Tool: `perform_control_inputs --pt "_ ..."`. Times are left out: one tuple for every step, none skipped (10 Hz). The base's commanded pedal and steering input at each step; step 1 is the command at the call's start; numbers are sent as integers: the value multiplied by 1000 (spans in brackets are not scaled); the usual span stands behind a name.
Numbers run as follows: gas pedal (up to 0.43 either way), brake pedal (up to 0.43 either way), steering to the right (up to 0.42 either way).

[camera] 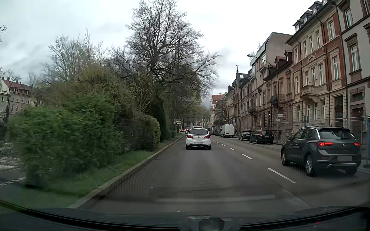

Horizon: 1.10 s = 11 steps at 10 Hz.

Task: Follow the waypoints while adhering to traffic rules and regulations

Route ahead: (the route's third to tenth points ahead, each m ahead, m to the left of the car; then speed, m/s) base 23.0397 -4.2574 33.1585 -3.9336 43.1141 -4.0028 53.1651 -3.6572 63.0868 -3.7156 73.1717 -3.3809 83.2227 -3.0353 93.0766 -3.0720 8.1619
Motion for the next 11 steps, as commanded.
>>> perform_control_inputs --pt "87 0 9" --pt "87 0 10" --pt "87 0 11" --pt "87 0 12" --pt "87 0 12" --pt "87 0 13" --pt "87 0 8" --pt "87 0 1" --pt "87 0 0" --pt "87 0 0" --pt "87 0 0"
